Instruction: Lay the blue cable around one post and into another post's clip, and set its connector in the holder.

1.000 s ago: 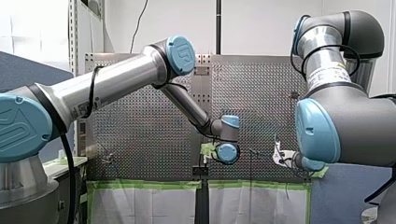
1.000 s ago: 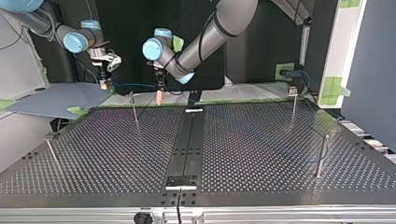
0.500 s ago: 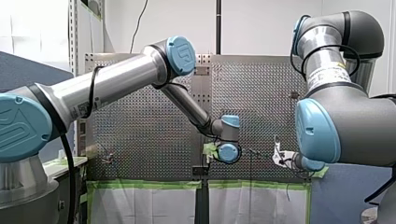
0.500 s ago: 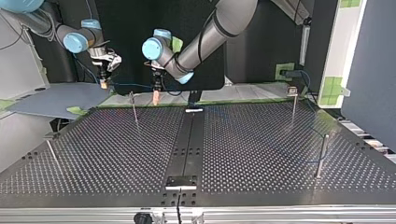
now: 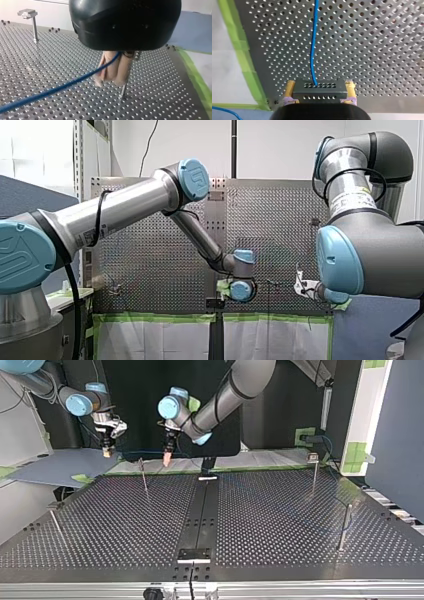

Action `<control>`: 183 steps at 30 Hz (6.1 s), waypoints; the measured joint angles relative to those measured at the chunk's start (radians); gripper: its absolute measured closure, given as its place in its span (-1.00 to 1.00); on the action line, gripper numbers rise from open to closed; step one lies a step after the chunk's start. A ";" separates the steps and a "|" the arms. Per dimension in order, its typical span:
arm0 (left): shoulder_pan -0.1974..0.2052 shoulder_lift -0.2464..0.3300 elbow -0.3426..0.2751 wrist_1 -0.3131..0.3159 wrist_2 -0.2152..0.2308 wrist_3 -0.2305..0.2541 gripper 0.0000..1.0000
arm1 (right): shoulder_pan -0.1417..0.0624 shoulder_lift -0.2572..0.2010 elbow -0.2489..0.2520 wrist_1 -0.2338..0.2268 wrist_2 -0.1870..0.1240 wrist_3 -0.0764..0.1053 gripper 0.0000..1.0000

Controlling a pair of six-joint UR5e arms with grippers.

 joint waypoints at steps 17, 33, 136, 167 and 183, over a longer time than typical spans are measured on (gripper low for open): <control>0.008 -0.048 -0.003 0.094 0.015 -0.007 1.00 | -0.003 0.002 -0.023 -0.025 0.020 0.020 1.00; 0.018 -0.048 0.004 0.100 0.024 -0.015 1.00 | -0.006 0.003 -0.036 -0.020 0.028 0.010 1.00; 0.059 -0.107 0.080 0.090 0.104 -0.077 1.00 | -0.034 0.033 -0.082 -0.013 0.082 0.026 1.00; 0.091 -0.148 0.185 0.015 0.097 -0.039 1.00 | -0.037 0.110 -0.211 0.090 0.077 0.021 1.00; 0.124 -0.148 0.225 -0.012 0.106 -0.041 1.00 | -0.040 0.112 -0.253 0.078 0.077 0.035 1.00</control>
